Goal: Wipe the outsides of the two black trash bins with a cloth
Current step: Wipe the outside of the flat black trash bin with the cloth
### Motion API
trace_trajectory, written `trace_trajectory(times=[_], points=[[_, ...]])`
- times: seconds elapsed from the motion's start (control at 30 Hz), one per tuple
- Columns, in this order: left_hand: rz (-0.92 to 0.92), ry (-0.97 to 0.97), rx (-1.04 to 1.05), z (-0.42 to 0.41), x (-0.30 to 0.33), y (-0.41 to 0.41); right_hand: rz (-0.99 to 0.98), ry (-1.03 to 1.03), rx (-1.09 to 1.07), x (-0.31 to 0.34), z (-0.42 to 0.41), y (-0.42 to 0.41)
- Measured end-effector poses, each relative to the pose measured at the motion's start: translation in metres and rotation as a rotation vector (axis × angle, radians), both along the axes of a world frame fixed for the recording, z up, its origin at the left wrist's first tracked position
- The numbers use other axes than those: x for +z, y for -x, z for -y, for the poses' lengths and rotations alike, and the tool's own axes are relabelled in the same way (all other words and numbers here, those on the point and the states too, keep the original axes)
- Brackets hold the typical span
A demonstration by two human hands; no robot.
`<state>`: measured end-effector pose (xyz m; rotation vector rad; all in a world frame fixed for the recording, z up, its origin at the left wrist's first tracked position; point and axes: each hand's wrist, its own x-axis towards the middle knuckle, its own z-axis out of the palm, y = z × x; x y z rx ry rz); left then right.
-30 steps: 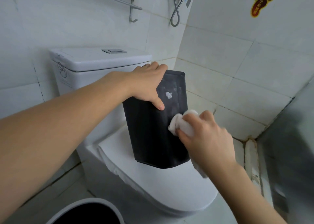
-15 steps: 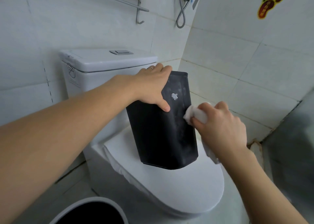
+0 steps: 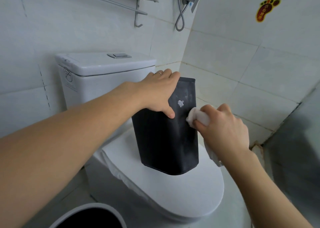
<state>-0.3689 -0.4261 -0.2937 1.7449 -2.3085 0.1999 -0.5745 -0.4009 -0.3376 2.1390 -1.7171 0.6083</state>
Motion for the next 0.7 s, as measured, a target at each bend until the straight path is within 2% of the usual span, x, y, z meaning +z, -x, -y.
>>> trace_trajectory(times=[0.23,0.3,0.53,0.7], points=[[-0.029,-0.026,0.001,0.003,0.002,0.000,-0.093,0.009,0.049,-0.008,-0.024,-0.015],[-0.059,-0.039,-0.002,0.003,0.004,-0.003,-0.043,-0.031,0.036,-0.008,-0.016,-0.008],[-0.344,-0.141,-0.038,0.009,0.011,-0.024,0.064,-0.080,0.010,-0.009,0.000,0.012],[-0.436,-0.175,-0.083,0.006,0.010,-0.029,0.097,-0.041,0.072,0.008,-0.002,0.001]])
